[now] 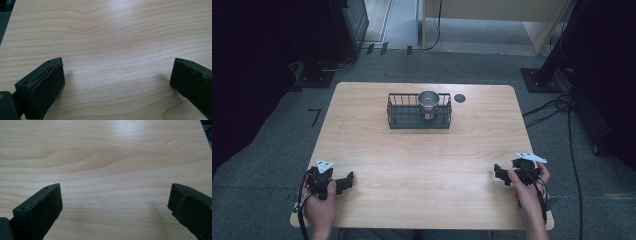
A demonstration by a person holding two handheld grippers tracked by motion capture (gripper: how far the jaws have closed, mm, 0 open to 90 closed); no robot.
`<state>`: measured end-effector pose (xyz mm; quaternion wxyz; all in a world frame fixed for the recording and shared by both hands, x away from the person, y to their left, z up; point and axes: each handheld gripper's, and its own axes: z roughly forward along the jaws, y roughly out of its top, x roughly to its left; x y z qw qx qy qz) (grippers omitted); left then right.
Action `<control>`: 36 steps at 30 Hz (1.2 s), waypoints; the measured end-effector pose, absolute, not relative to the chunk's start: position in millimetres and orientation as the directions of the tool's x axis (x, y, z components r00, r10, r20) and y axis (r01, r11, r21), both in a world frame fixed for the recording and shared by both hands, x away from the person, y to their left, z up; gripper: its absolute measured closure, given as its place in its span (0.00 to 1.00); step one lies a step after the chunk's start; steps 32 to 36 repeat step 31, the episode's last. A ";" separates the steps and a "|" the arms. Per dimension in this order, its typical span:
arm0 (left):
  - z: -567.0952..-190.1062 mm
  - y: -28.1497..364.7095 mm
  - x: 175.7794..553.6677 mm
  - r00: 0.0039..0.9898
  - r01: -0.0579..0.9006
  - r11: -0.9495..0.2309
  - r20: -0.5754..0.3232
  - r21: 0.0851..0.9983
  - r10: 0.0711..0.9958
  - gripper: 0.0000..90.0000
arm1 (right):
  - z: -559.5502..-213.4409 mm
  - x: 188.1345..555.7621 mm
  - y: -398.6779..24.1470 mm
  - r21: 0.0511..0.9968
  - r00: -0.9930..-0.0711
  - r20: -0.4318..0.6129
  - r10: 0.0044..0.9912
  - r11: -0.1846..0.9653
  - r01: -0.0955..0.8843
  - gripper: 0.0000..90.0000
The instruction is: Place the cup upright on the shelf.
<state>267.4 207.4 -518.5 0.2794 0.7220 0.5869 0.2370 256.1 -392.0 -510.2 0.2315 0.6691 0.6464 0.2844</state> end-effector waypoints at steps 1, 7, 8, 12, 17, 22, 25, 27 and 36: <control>-518.5 207.4 267.4 0.199 0.715 -0.155 0.014 0.682 0.980 0.00 | -511.8 253.6 -394.5 0.676 0.006 0.079 0.997 -0.058 0.735 0.00; -518.5 207.5 267.5 0.200 0.715 -0.157 0.016 0.682 0.980 0.00 | -519.8 239.6 -406.2 0.662 0.028 0.068 0.997 -0.066 0.746 0.00; -518.5 207.5 267.5 0.200 0.715 -0.157 0.016 0.682 0.980 0.00 | -520.3 237.2 -407.5 0.665 0.030 0.064 0.997 -0.065 0.744 0.00; -518.4 207.5 267.4 0.200 0.716 -0.157 0.016 0.681 0.980 0.00 | -522.9 227.1 -412.1 0.679 0.030 0.038 0.999 -0.048 0.732 0.00; -518.5 207.4 267.4 0.199 0.715 -0.155 0.015 0.682 0.980 0.00 | -527.0 213.8 -414.2 0.709 0.014 0.028 1.000 -0.030 0.705 0.00; -518.5 207.4 267.4 0.199 0.714 -0.155 0.015 0.682 0.980 0.00 | -527.1 211.9 -415.8 0.708 0.003 0.027 1.000 -0.021 0.706 0.00; -518.6 207.3 267.4 0.198 0.714 -0.155 0.015 0.683 0.980 0.00 | -527.1 211.9 -415.8 0.708 0.003 0.028 1.000 -0.022 0.705 0.00; -518.6 207.3 267.4 0.198 0.714 -0.155 0.015 0.683 0.980 0.00 | -527.0 211.9 -415.9 0.708 0.003 0.028 1.000 -0.022 0.705 0.00; -518.5 207.4 267.4 0.199 0.715 -0.155 0.014 0.682 0.980 0.00 | -527.0 211.9 -415.9 0.708 0.004 0.028 1.000 -0.023 0.706 0.00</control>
